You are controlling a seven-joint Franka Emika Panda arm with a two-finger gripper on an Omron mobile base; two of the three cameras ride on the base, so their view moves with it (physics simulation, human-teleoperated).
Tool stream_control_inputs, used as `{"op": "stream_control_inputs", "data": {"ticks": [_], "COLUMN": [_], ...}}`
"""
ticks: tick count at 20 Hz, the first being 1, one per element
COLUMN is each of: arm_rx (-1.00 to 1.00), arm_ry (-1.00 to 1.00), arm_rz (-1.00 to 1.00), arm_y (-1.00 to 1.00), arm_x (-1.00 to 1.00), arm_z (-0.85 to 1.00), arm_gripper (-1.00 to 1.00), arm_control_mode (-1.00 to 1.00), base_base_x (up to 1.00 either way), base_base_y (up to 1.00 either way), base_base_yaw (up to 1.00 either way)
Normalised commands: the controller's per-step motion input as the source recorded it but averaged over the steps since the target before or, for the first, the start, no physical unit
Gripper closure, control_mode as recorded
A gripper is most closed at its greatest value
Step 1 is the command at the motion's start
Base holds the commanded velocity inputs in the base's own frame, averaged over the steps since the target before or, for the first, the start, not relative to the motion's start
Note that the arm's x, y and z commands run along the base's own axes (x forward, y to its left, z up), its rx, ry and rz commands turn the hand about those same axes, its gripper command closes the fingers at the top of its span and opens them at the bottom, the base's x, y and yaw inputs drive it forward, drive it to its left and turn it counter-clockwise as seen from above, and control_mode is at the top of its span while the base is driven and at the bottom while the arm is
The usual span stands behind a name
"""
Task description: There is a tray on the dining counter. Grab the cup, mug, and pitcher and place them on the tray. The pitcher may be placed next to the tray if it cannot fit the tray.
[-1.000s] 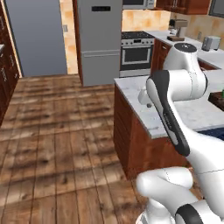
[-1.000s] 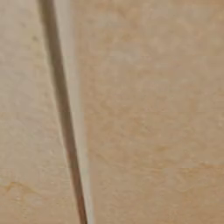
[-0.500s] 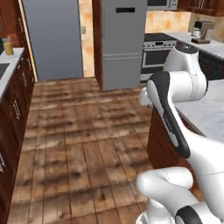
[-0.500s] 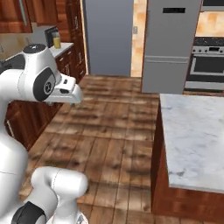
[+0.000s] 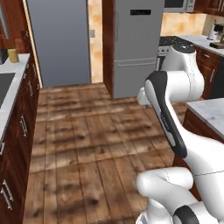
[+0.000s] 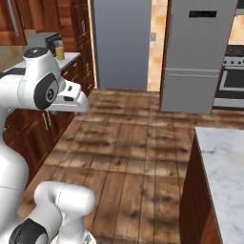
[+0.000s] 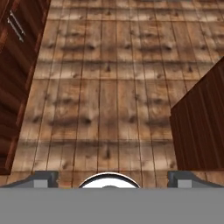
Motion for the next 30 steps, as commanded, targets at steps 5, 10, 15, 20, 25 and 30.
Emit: {"op": "stream_control_inputs", "data": {"ticks": [5, 10, 15, 20, 25, 30], "arm_rx": [0.00, 0.00, 0.00, 0.00, 0.00, 0.00], "arm_ry": [0.00, 0.00, 0.00, 0.00, 0.00, 0.00], "arm_rz": [0.00, 0.00, 0.00, 0.00, 0.00, 0.00], "arm_y": [0.00, 0.00, 0.00, 0.00, 0.00, 0.00], "arm_x": [0.00, 0.00, 0.00, 0.00, 0.00, 0.00], "arm_z": [0.00, 0.00, 0.00, 0.00, 0.00, 0.00], "arm_gripper": [-1.00, -1.00, -1.00, -1.00, -1.00, -1.00], "arm_control_mode": [1.00, 1.00, 1.00, 1.00, 1.00, 1.00], "base_base_x": [1.00, 1.00, 1.00, 1.00, 1.00, 1.00], "base_base_y": [-0.09, -0.08, -0.04, -0.04, -0.10, -0.10], "base_base_yaw": [0.00, 0.00, 0.00, 0.00, 0.00, 0.00]}}
